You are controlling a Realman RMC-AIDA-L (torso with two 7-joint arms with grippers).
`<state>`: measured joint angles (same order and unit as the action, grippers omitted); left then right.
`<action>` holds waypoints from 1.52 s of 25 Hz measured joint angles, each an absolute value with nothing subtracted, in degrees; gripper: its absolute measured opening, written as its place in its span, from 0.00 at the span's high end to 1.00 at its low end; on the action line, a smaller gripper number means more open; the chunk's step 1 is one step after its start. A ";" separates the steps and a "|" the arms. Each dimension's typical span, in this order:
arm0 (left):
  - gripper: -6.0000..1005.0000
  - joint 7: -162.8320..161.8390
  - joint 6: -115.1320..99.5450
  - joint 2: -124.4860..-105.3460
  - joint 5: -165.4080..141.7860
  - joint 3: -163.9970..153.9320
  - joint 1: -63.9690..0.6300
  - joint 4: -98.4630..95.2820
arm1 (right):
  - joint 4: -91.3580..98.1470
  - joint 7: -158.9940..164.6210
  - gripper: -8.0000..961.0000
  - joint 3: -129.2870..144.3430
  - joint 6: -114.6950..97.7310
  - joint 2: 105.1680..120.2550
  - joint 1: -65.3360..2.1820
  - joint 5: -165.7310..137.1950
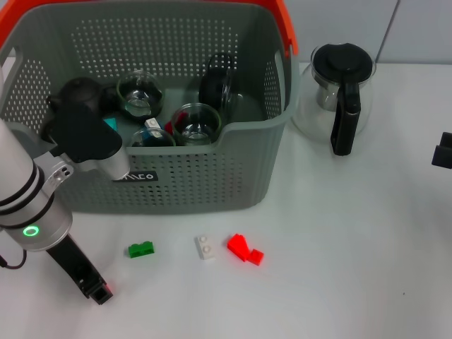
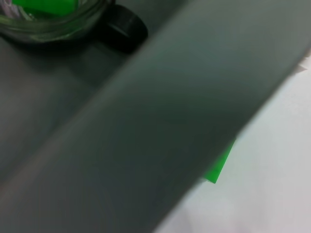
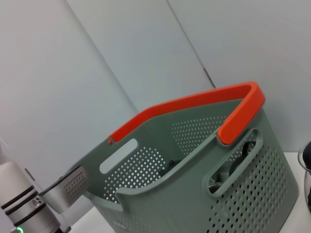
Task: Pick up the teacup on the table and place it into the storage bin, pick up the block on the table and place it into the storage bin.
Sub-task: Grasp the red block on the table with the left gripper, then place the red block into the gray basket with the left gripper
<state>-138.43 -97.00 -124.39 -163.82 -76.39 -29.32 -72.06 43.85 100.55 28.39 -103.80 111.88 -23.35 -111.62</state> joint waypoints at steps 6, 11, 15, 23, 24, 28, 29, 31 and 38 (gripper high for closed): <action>0.55 -138.34 -96.96 -124.40 -163.87 -76.41 -29.28 -72.13 | 43.86 100.54 0.14 28.31 -103.80 111.88 -23.29 -111.62; 0.68 -138.20 -97.56 -124.56 -163.85 -76.53 -28.92 -73.49 | 43.86 100.54 0.14 28.41 -103.69 111.88 -23.24 -111.62; 0.77 -138.20 -97.67 -124.57 -163.83 -76.52 -28.90 -74.12 | 43.86 100.54 0.14 28.53 -103.61 111.88 -23.21 -111.62; 0.80 -137.95 -98.87 -124.55 -163.65 -76.25 -28.99 -76.47 | 43.86 100.55 0.14 28.38 -103.56 111.81 -23.20 -111.61; 0.80 -137.69 -99.91 -124.59 -163.24 -75.87 -28.85 -78.27 | 43.86 100.54 0.14 28.37 -103.53 111.81 -23.20 -111.62; 0.79 -134.45 -106.39 -124.58 -157.72 -71.05 -28.52 -87.39 | 43.86 100.55 0.14 28.36 -103.42 111.79 -23.27 -111.62; 0.79 -133.59 -107.99 -124.48 -155.77 -69.36 -28.74 -88.94 | 43.86 100.54 0.14 28.38 -103.38 111.82 -23.30 -111.62; 0.79 -131.11 -112.48 -124.18 -149.60 -63.78 -30.11 -91.61 | 43.86 100.55 0.14 28.38 -103.36 111.91 -23.33 -111.62; 0.77 -127.24 -116.83 -120.82 -131.19 -51.62 -35.41 -91.48 | 43.86 100.81 0.14 28.22 -103.73 111.97 -23.41 -111.50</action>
